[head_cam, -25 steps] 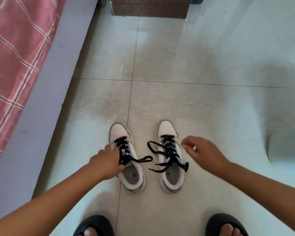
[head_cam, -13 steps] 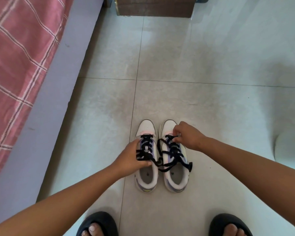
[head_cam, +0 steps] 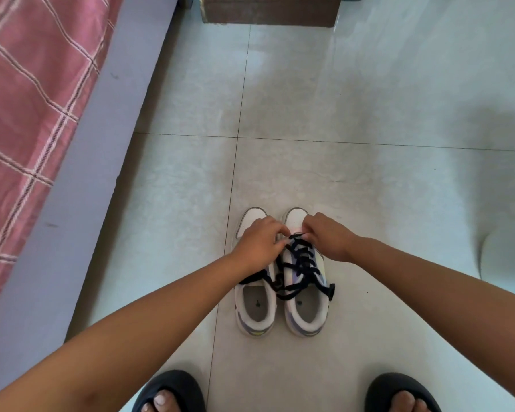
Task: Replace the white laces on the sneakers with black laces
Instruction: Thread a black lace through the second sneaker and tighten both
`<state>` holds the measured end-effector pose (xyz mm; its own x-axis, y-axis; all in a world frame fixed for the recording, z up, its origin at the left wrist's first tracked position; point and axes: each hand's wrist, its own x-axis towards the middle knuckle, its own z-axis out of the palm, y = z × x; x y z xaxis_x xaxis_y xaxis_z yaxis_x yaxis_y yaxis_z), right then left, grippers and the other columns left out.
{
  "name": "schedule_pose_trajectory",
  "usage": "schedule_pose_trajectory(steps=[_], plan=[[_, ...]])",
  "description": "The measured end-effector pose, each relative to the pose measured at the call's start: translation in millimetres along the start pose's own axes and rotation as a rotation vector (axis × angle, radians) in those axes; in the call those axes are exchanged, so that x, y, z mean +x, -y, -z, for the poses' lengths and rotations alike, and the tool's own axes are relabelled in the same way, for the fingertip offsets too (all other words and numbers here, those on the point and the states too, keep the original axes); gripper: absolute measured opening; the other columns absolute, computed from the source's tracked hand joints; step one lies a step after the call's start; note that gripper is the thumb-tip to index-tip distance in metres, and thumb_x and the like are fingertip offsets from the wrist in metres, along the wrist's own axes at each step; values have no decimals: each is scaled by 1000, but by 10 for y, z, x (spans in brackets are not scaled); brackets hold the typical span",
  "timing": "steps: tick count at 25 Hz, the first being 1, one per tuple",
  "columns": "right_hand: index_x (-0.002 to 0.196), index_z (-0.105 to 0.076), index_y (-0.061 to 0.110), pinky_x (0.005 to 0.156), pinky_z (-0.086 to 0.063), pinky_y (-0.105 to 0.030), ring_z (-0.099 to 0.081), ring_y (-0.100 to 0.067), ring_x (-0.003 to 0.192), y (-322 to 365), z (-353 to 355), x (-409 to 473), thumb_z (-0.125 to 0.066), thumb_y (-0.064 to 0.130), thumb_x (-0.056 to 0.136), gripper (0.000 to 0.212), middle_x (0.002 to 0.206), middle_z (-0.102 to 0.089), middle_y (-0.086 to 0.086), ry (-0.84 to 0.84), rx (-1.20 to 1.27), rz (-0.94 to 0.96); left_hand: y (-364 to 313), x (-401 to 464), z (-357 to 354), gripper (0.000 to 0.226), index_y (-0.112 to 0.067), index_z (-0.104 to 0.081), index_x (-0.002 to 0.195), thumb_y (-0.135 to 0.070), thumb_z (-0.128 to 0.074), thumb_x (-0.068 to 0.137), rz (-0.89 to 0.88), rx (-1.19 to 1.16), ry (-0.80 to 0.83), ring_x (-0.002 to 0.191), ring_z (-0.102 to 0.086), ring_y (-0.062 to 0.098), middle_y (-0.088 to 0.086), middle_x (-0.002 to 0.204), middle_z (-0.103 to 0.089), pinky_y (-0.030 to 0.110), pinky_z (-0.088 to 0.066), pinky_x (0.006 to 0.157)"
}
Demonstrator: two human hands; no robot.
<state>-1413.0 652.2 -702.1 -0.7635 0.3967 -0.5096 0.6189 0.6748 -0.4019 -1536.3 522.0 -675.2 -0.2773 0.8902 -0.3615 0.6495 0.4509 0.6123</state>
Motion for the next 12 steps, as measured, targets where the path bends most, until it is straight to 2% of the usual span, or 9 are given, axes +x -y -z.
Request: schedule_pose_trajectory(steps=[3, 6, 8, 10, 12], plan=[[103, -44, 9, 72, -36, -33, -38, -21, 83, -1, -64, -68, -39, 17, 98, 11, 98, -42, -8, -54, -127, 79, 40, 132, -163, 32, -17, -50, 117, -17, -57, 86, -14, 288, 77, 114, -45, 23, 2, 120, -51, 36, -31, 94], [93, -40, 13, 70, -33, -31, -40, -22, 83, -55, -60, -157, -37, 15, 99, 7, 92, -41, -4, -136, 20, 70, 144, 116, -216, 36, -15, -48, 116, -11, -56, 81, -52, 369, 72, 111, -44, 23, 2, 119, -50, 31, -28, 89], [93, -41, 14, 70, -34, -31, -42, -22, 83, -115, -45, -187, -37, 16, 99, 8, 92, -42, -2, -180, 98, 55, 182, 102, -222, 36, -15, -50, 117, -10, -54, 82, -72, 350, 61, 113, -44, 22, 2, 121, -49, 30, -28, 90], [96, -44, 13, 70, -35, -31, -40, -21, 82, -118, -64, -185, -37, 18, 100, 10, 91, -40, -1, -168, 43, 92, 132, 108, -171, 36, -14, -50, 121, -9, -51, 85, -20, 178, 7, 113, -47, 23, 3, 122, -50, 31, -32, 94], [99, -45, 11, 70, -37, -33, -38, -20, 81, -79, -91, -155, -37, 19, 100, 11, 90, -39, -1, -137, -42, 130, 76, 141, -120, 34, -11, -51, 124, -10, -50, 90, -39, 35, -41, 112, -50, 22, 4, 123, -52, 34, -39, 97]])
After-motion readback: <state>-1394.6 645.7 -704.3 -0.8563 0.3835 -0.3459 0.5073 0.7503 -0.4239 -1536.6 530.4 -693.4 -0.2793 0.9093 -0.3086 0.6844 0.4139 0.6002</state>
